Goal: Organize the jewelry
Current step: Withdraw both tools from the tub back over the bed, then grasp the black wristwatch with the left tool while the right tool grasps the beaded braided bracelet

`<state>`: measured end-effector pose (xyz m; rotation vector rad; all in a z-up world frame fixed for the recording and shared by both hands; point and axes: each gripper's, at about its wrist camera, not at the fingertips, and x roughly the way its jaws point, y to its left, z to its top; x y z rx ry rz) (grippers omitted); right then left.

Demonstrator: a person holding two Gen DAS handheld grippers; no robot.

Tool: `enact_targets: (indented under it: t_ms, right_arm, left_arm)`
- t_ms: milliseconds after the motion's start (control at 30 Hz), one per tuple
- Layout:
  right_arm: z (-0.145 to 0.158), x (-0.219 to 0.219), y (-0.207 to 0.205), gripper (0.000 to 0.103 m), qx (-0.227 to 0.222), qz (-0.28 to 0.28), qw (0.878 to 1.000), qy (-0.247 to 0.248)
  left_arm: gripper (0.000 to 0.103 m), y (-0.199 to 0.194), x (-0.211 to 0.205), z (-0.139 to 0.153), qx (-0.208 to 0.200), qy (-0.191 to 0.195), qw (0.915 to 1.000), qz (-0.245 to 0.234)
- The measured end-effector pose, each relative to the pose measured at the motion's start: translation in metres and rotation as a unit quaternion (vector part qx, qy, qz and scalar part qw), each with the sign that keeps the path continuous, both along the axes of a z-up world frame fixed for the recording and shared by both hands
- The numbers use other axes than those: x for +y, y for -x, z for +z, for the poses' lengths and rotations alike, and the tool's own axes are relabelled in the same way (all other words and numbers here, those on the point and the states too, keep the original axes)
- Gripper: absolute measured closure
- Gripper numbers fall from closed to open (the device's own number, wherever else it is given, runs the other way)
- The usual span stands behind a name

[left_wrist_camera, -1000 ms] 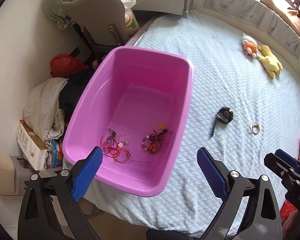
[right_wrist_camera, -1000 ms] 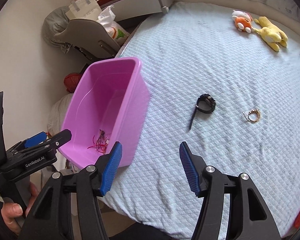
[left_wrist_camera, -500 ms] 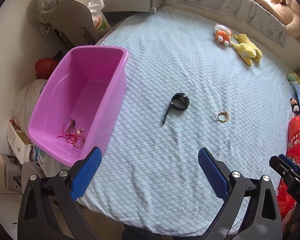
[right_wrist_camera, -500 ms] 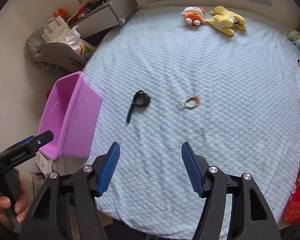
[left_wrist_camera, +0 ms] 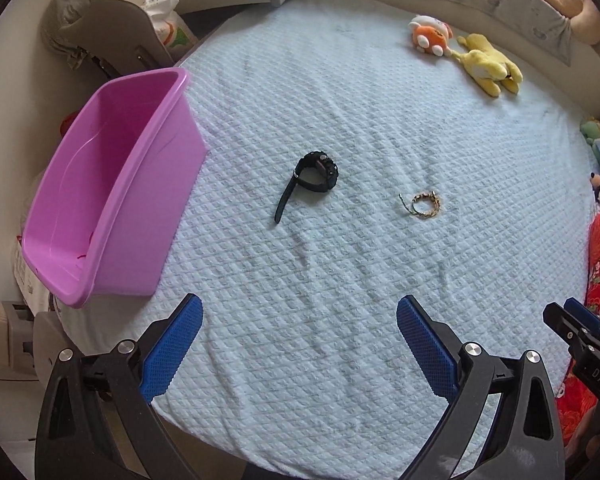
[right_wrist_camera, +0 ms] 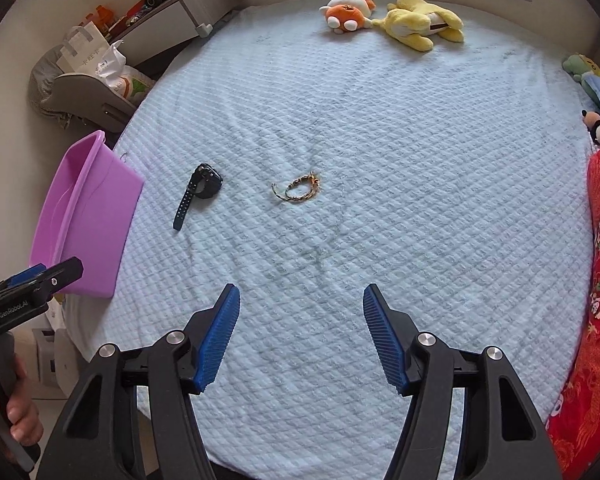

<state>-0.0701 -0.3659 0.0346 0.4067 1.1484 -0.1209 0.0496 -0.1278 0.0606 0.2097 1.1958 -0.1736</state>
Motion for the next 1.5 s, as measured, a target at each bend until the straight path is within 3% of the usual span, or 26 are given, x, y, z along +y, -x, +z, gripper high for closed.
enact_targets:
  t_ms: [267,567,800,1133,1500]
  right_arm:
    - [-0.041,0.011,-0.033,0.041,-0.019,-0.005,0.999,0.034]
    - [-0.120,0.022,-0.093,0.041,-0.024,-0.001,0.999,0.045]
    - [-0.164,0.021,-0.129,0.041,-0.042,-0.010,0.997,0.063]
    - [-0.195,0.021,-0.164,0.042,-0.051,-0.006,0.995,0.088]
    - [-0.209,0.021,-0.186,0.042,-0.062,-0.002,0.992,0.108]
  left_arm:
    - [0.007,-0.037,-0.011,-0.057,-0.018,-0.004,0.9998,-0.013]
    - [0.007,-0.096,-0.016,-0.136,-0.034,0.010,0.9990,-0.026]
    - [0.007,-0.129,-0.026,-0.181,-0.049,0.018,0.9982,-0.028]
    - [0.007,-0.156,-0.046,-0.215,-0.068,0.016,0.9963,-0.051]
    - [0.007,-0.183,-0.054,-0.228,-0.077,0.020,0.9959,-0.043]
